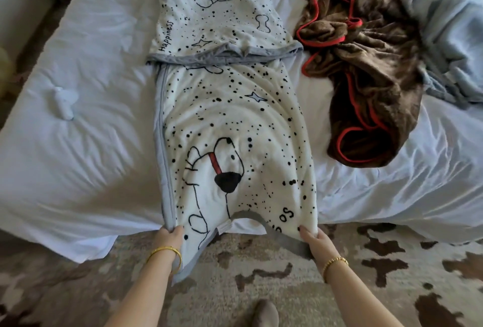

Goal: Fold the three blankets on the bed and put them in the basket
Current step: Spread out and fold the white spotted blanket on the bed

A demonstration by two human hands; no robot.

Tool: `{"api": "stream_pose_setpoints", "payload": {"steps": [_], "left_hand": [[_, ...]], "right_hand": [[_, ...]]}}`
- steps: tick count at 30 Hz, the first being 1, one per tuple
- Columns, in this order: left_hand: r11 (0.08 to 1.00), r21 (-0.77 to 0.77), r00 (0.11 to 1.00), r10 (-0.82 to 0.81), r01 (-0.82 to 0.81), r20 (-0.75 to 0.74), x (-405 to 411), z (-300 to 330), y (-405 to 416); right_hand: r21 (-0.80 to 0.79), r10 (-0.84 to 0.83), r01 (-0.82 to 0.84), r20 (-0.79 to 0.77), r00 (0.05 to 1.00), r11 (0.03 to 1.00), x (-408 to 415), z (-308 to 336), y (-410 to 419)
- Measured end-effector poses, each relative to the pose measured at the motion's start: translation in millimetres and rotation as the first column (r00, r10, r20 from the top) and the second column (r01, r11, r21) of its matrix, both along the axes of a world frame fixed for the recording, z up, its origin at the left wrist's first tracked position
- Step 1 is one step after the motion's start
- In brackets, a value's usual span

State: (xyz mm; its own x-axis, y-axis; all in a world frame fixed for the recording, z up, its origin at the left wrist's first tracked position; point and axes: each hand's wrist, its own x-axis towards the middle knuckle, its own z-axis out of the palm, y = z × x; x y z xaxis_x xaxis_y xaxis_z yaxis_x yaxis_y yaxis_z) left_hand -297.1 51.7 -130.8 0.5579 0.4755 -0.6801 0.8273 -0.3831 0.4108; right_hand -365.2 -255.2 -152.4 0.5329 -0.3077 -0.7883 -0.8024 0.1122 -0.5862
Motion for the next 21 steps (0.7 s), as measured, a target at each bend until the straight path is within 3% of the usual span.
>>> {"api": "stream_pose_setpoints", "payload": {"steps": [7,11,16,18,21], "left_hand": [[0.996,0.048,0.977,0.064,-0.075,0.203,-21,70,28],[0.98,-0.042,0.936,0.196,-0.192,0.292,-7,144,34],[0.914,-0.277,0.868,0.378,-0.296,0.32,26,243,20],[0.851,-0.398,0.815,0.48,-0.342,0.325,40,275,14],[0.632,-0.652,0.652,0.709,-0.419,0.268,71,314,6]], "right_hand": [[-0.113,-0.227,0.238,0.107,0.968,0.965,-11,62,24],[-0.062,-0.362,0.379,0.188,0.913,0.924,3,130,49],[0.048,-0.454,0.464,0.319,0.832,0.884,37,222,62],[0.118,-0.498,0.492,0.366,0.786,0.863,55,255,57],[0.223,-0.555,0.511,0.419,0.718,0.83,92,298,43]]}}
